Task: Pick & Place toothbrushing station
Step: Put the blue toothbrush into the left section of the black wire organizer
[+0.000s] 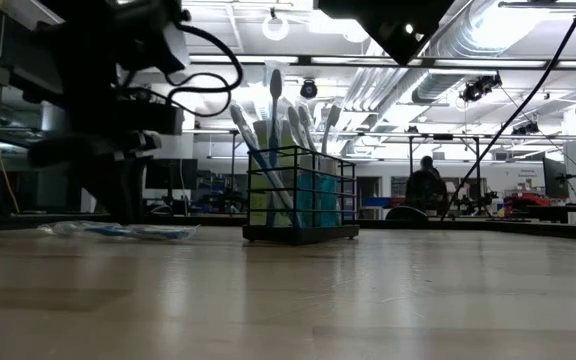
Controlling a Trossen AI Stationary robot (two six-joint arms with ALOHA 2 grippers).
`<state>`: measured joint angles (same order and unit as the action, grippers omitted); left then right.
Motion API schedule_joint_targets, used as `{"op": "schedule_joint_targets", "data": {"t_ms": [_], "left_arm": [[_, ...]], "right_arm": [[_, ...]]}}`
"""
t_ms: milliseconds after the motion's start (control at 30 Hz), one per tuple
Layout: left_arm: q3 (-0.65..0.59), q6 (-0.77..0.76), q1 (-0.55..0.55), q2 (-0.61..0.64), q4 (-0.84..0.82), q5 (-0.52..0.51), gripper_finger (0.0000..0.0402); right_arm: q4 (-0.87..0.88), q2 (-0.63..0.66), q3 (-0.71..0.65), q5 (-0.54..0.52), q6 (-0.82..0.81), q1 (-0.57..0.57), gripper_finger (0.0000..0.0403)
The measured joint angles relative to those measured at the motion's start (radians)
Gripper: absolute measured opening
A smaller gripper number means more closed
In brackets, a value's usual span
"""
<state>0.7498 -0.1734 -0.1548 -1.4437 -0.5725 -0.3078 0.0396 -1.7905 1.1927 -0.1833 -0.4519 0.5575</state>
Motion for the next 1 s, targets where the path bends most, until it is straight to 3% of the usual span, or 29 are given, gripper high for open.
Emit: {"op": "schedule_joint_targets", "data": {"t_ms": [300, 433, 567, 733, 1000], "left_arm": [[-0.014, 0.076, 0.115, -0.007, 0.034, 0.166, 0.0112], [-0.059, 0.062, 0.126, -0.009, 0.075, 0.185, 0.0103], [-0.089, 0.013, 0.117, -0.007, 0.103, 0.186, 0.0078], [-0.093, -0.008, 0.065, -0.008, 0.109, 0.163, 0.0015], [-0.083, -0.051, -0.075, 0.014, 0.102, 0.062, 0.0006]], "right_arm": [[0.000, 0.000, 0.000, 0.000, -0.028, 0.000, 0.0133], [0.000, 0.000, 0.000, 0.000, -0.034, 0.006, 0.0133], [0.000, 0.000, 0.000, 0.000, -0.034, 0.006, 0.0133], [0.000, 0.001, 0.000, 0.000, -0.034, 0.006, 0.0133], [-0.008, 0.001, 0.000, 0.000, -0.034, 0.006, 0.0133]]}}
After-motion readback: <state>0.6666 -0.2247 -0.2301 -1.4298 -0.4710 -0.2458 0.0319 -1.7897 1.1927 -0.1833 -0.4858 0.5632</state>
